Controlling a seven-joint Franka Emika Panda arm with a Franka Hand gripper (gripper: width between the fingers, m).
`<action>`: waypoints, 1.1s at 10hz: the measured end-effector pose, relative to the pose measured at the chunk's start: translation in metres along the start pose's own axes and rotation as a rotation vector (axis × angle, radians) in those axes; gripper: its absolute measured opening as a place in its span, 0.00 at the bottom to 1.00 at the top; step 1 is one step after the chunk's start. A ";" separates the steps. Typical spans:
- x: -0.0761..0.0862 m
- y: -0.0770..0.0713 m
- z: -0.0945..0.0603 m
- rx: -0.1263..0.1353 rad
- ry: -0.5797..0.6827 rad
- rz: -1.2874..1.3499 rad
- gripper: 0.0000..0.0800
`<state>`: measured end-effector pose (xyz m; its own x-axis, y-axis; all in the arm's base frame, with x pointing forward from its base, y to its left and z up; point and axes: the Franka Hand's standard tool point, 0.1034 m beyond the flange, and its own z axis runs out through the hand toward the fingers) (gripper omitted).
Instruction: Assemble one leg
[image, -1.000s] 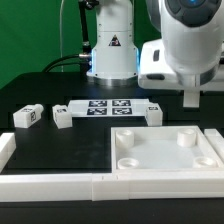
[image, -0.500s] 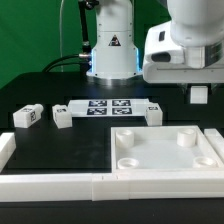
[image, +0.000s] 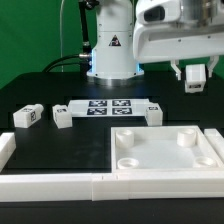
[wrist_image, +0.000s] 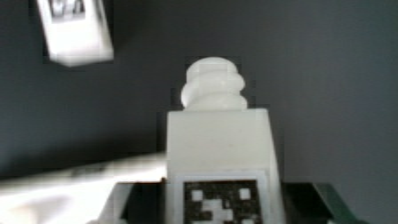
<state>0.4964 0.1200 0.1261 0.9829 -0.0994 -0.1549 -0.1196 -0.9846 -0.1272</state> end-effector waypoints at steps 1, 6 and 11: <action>0.008 -0.001 -0.008 0.006 0.081 -0.044 0.36; 0.029 0.007 0.001 -0.007 0.497 -0.144 0.36; 0.067 0.009 -0.009 -0.035 0.559 -0.240 0.36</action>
Offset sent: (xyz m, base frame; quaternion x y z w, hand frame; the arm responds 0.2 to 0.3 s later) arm 0.0000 0.0000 0.0000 0.0000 0.2667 0.0000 0.9638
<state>0.5626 0.1028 0.1235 0.9077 0.0747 0.4130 0.1096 -0.9921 -0.0615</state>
